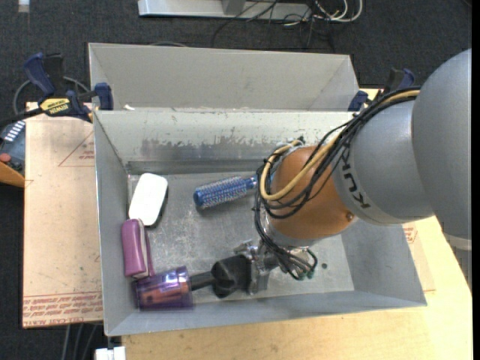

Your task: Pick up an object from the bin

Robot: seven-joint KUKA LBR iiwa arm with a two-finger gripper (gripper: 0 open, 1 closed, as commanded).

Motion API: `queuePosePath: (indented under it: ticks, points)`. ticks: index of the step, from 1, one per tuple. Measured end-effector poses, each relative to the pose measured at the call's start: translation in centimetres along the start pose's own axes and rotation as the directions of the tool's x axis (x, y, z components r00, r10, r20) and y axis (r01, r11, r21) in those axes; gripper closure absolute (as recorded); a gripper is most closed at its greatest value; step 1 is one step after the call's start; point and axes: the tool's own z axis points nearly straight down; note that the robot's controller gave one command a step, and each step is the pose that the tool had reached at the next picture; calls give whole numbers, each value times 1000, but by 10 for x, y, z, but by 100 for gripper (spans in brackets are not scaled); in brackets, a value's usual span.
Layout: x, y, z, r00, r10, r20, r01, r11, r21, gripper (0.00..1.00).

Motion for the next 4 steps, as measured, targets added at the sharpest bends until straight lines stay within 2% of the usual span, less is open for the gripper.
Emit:
queuePosePath:
  ticks: [1, 2, 3, 4]
  points:
    - [-3, 4, -76, 1000, 0, -8, 0, 1000, -1, 100]
    - [5, -5, -19, 999, -33, 4, 33, 999, 0, 100]
    - [0, -4, -83, 999, -35, -10, 35, 999, -2, 100]
    - [-4, -2, -36, 999, -37, 5, 37, 999, 0, 100]
